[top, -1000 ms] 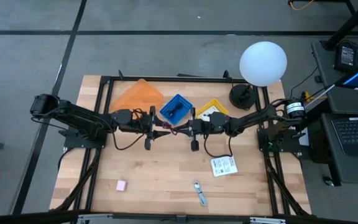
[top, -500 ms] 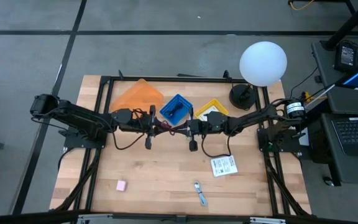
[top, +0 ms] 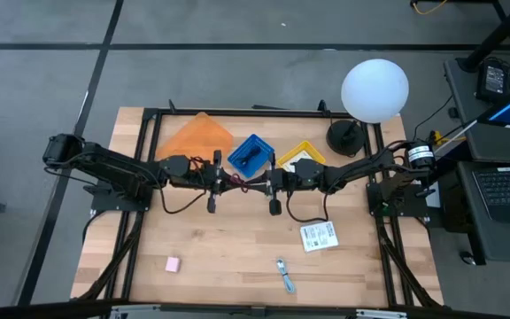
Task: Pick and place items into bin
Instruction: Put the pink charger cable into the orange bin
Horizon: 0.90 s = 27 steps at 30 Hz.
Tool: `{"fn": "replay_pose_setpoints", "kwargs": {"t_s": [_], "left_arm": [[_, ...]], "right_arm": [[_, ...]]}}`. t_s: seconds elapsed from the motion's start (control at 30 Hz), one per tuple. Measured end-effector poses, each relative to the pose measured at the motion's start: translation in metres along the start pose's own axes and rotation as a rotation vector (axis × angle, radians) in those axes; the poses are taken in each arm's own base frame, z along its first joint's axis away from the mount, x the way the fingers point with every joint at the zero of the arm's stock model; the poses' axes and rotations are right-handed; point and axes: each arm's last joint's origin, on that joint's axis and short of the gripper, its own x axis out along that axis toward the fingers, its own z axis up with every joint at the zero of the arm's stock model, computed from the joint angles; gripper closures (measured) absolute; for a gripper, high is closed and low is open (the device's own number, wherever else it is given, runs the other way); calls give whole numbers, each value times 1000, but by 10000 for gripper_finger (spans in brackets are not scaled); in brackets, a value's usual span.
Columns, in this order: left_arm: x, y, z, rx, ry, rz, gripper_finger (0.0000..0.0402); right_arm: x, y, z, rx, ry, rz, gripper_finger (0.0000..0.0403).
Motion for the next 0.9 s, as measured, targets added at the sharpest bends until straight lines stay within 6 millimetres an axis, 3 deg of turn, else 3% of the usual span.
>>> {"fn": "replay_pose_setpoints", "kwargs": {"t_s": [0.23,0.47,0.7,0.9], "left_arm": [[-5,1,-2,9,61,19,389],[-24,3,11,45,78,77,389],[-49,7,17,50,166,171,389],[-69,10,14,16,265,278,389]], "right_arm": [[0,0,2,6,-4,-3,313],[-9,-1,15,19,32,2,255],[-31,-2,35,92,137,9,247],[-50,-1,19,100,119,-61,259]]}}
